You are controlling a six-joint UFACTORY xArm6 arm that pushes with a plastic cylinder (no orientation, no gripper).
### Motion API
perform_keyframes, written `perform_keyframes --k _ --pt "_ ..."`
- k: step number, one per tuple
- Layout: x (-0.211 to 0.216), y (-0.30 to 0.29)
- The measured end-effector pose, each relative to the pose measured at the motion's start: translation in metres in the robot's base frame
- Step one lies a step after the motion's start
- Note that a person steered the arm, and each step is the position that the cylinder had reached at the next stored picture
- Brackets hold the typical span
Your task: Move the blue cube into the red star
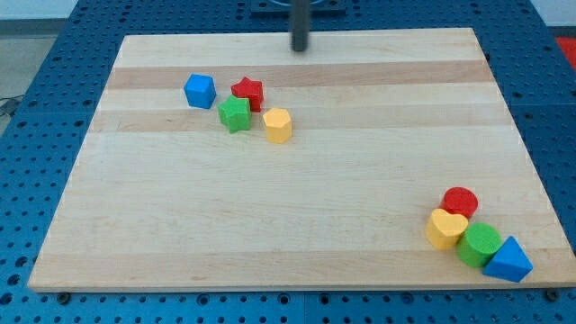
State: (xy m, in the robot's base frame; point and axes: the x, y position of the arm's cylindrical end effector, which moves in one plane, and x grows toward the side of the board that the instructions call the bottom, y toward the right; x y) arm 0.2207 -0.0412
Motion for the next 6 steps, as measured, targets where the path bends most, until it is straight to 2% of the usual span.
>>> perform_keyframes --k 1,2,3,4,5,6 --pt "-0.007 -0.086" --pt "0.020 -0.160" --pt "0.074 -0.206" --pt "0.113 -0.174" --pt "0.111 -0.103" --pt "0.110 -0.075"
